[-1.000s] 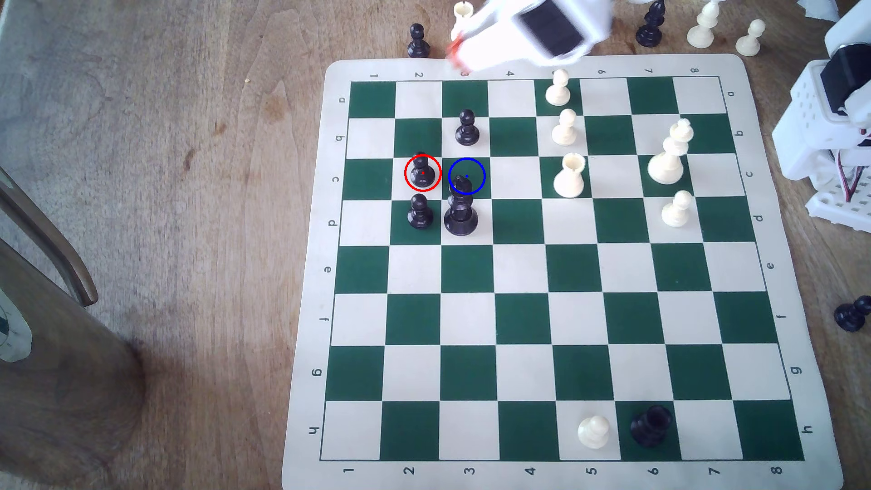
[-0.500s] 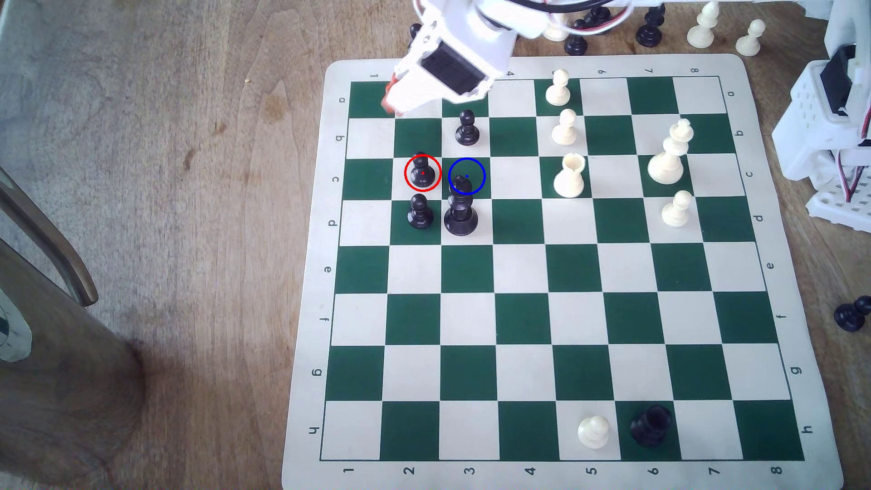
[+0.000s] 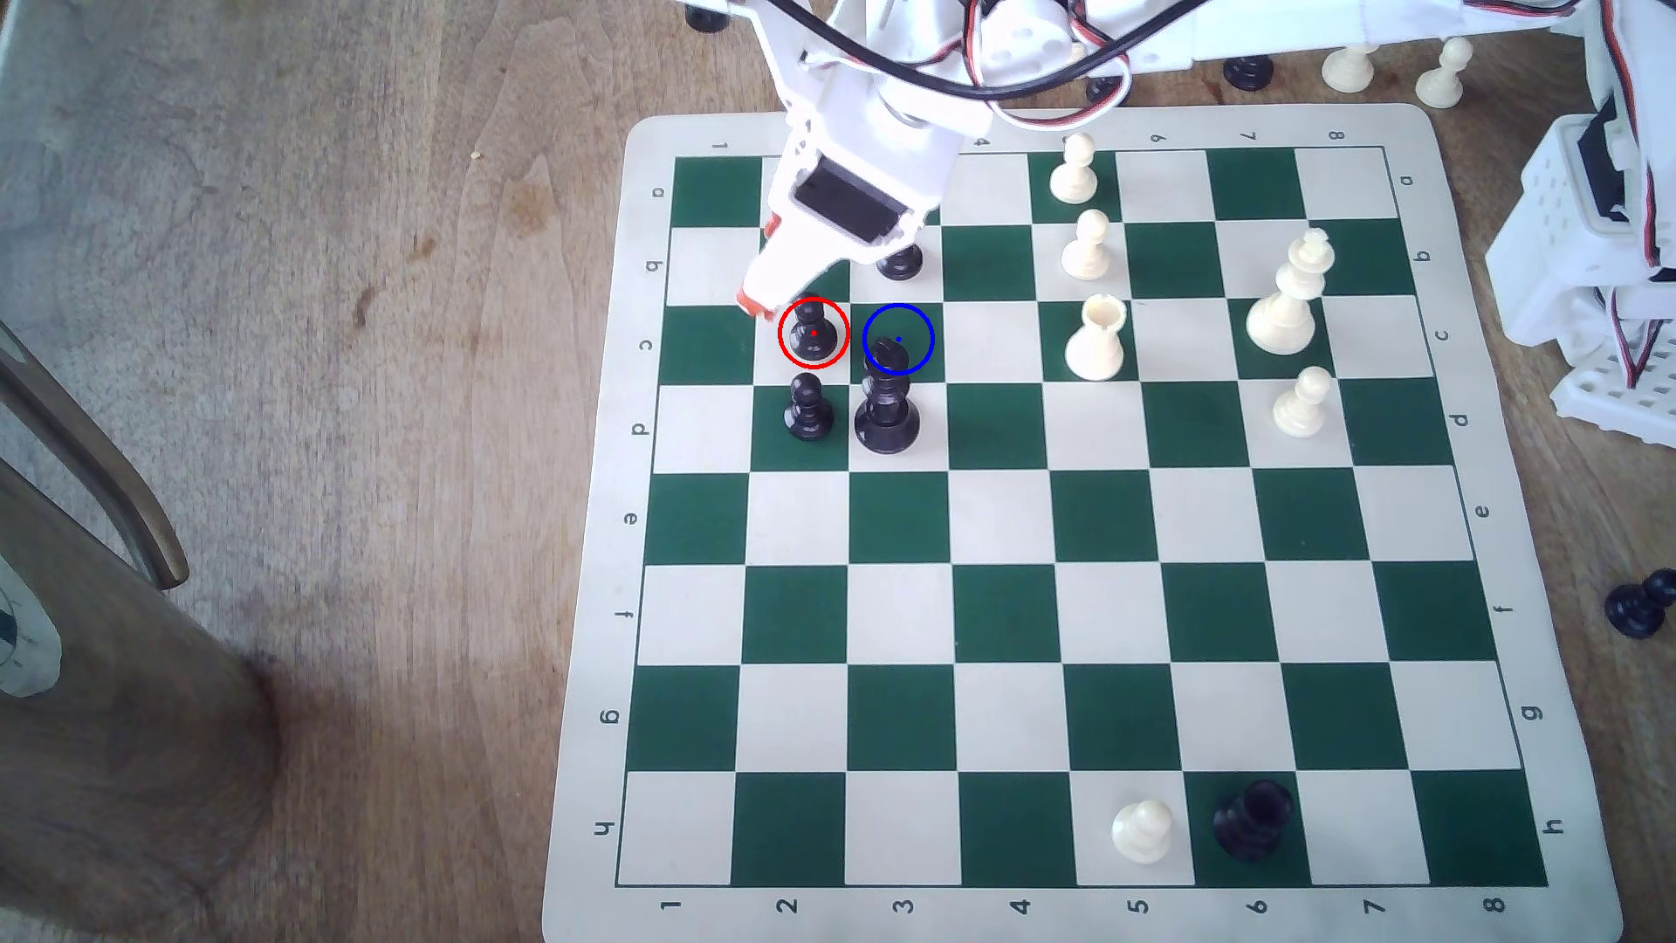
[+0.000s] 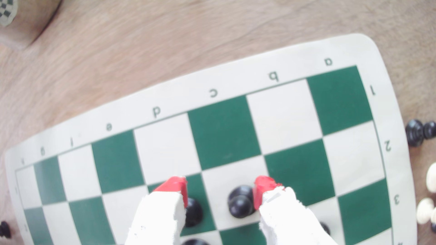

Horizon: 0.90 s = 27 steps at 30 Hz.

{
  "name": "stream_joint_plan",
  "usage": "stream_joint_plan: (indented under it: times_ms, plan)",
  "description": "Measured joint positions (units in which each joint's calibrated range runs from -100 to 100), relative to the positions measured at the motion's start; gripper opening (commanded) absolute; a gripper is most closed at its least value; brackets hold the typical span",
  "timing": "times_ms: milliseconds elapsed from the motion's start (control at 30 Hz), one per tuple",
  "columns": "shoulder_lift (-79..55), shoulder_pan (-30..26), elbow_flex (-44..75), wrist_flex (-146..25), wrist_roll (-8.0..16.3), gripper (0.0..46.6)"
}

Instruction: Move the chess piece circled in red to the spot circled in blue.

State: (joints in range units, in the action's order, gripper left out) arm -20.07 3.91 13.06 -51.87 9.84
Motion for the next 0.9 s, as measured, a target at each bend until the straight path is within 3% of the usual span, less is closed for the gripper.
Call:
stream_joint_plan:
  times_ms: [900]
  plan:
    - [-4.52,0.29,-3.07,3.35,0.0,15.0]
